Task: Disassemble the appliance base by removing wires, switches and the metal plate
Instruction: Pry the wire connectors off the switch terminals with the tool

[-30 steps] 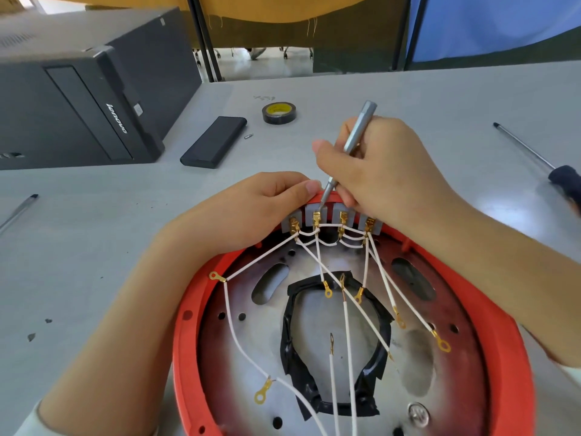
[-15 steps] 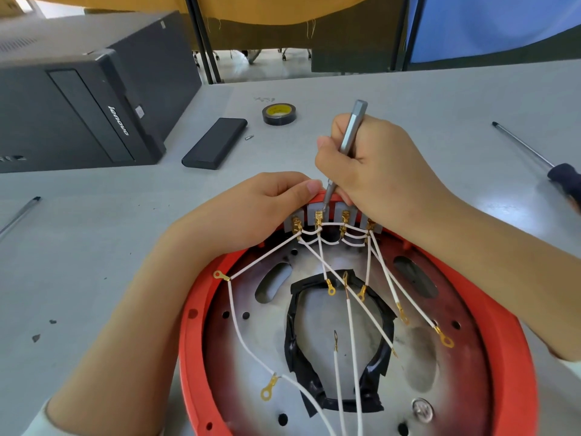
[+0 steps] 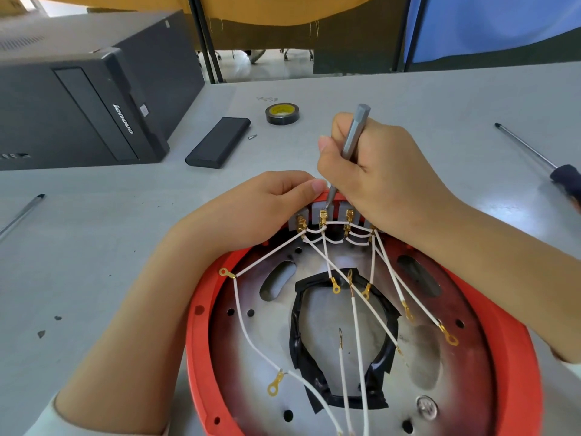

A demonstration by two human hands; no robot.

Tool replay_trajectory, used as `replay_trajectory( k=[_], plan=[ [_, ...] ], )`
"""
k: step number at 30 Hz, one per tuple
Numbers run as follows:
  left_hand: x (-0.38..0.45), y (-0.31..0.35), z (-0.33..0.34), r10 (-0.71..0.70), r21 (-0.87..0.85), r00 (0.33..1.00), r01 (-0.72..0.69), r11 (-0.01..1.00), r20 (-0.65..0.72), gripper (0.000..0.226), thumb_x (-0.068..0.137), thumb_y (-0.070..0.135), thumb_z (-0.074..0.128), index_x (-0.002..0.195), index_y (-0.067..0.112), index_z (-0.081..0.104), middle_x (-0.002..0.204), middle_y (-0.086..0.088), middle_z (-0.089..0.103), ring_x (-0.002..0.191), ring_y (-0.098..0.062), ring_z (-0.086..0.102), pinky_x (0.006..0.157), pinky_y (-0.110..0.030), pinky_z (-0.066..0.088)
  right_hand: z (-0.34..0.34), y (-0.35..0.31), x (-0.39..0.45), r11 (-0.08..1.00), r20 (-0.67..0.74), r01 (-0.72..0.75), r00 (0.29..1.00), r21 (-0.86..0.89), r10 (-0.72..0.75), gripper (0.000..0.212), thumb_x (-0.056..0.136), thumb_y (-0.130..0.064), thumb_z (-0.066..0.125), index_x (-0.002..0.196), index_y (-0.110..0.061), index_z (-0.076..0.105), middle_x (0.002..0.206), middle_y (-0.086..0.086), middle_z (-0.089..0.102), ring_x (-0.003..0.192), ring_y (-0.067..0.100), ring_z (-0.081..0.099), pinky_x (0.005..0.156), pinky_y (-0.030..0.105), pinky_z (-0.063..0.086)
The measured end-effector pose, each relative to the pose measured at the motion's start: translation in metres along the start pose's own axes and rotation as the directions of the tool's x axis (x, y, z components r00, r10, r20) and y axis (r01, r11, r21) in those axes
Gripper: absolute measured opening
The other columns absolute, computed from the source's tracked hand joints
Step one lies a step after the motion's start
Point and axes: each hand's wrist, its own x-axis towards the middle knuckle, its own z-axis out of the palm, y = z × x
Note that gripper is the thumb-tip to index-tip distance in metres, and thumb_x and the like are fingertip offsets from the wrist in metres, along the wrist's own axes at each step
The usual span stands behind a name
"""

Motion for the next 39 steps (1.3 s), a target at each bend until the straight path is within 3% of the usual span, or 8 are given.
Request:
replay_trajectory(
  k=[8,12,19,23,25,33,35,39],
  plan=[
    [0.000,0.000,0.001,-0.004,-0.005,1.000,0.004,1.000,-0.002,0.037,0.095,0.047,0.036,0.114,0.032,0.064,0.109,0.017,0.068,0.105,0.001,0.059,0.102,-0.028,0.041,0.001,-0.004,0.001,0.999,0.014,0.015,1.000,-0.032,-0.014,0.042,0.097,-0.022,0.047,0.061,-0.027,0.027,0.049,-0.008,0.029,0.050,0.013,0.039,0.046,0.017,0.031],
    [0.000,0.002,0.001,-0.024,0.018,1.000,0.024,1.000,0.000,0.038,0.097,0.047,0.036,0.110,0.028,0.065,0.107,0.004,0.069,0.103,-0.014,0.062,0.098,-0.037,0.044,0.005,0.003,0.012,0.986,0.033,-0.168,0.985,0.020,0.167,0.040,0.093,-0.017,0.048,0.058,-0.019,0.029,0.049,-0.005,0.028,0.042,0.007,0.037,0.042,0.015,0.029],
    [0.000,0.003,0.000,-0.036,0.010,0.999,0.036,0.999,0.011,0.035,0.098,0.045,0.035,0.109,0.027,0.064,0.102,0.006,0.070,0.098,-0.011,0.063,0.095,-0.036,0.046,0.008,0.008,0.024,0.935,0.141,-0.349,0.930,0.060,0.338,0.036,0.084,-0.014,0.049,0.054,-0.014,0.030,0.047,0.001,0.028,0.040,0.011,0.028,0.037,0.019,0.022],
    [0.001,0.001,0.000,-0.034,0.021,0.999,0.034,0.999,0.004,0.037,0.097,0.048,0.035,0.111,0.030,0.064,0.103,0.011,0.069,0.098,-0.006,0.062,0.094,-0.025,0.045,0.007,0.005,0.015,0.966,0.034,-0.249,0.968,0.066,0.247,0.039,0.087,-0.013,0.049,0.054,-0.015,0.029,0.046,-0.005,0.028,0.039,0.009,0.033,0.038,0.015,0.026],
    [0.001,0.000,0.000,-0.023,0.020,1.000,0.023,1.000,0.007,0.037,0.097,0.047,0.035,0.114,0.030,0.063,0.107,0.012,0.068,0.102,-0.005,0.061,0.096,-0.026,0.044,0.006,0.002,0.009,0.989,-0.026,-0.142,0.989,0.049,0.143,0.042,0.091,-0.013,0.050,0.055,-0.021,0.029,0.046,-0.008,0.027,0.041,0.006,0.037,0.042,0.012,0.029],
    [-0.001,0.000,0.000,0.017,0.008,1.000,-0.017,1.000,-0.010,0.026,0.098,0.044,0.036,0.101,0.044,0.062,0.107,0.014,0.068,0.104,-0.004,0.060,0.096,-0.026,0.043,0.006,-0.004,0.004,0.997,0.018,0.026,1.000,-0.077,-0.025,0.040,0.096,-0.023,0.047,0.061,-0.027,0.029,0.050,-0.007,0.033,0.053,0.016,0.044,0.047,0.018,0.032],
    [-0.001,-0.001,0.000,0.011,0.012,1.000,-0.011,1.000,-0.010,0.028,0.098,0.044,0.036,0.103,0.041,0.063,0.108,0.010,0.069,0.104,-0.007,0.061,0.098,-0.029,0.044,0.007,-0.004,0.006,0.997,0.045,0.019,0.999,-0.077,-0.016,0.039,0.095,-0.023,0.046,0.061,-0.027,0.029,0.050,-0.007,0.033,0.053,0.014,0.045,0.047,0.017,0.032],
    [0.000,-0.001,0.000,-0.004,0.006,1.000,0.004,1.000,0.000,0.037,0.098,0.046,0.037,0.110,0.027,0.065,0.107,0.004,0.069,0.104,-0.014,0.062,0.099,-0.040,0.044,0.010,0.006,0.019,0.980,0.094,-0.197,0.976,0.028,0.194,0.038,0.091,-0.017,0.048,0.058,-0.017,0.031,0.051,-0.002,0.030,0.046,0.008,0.035,0.043,0.018,0.027]
  ],
)
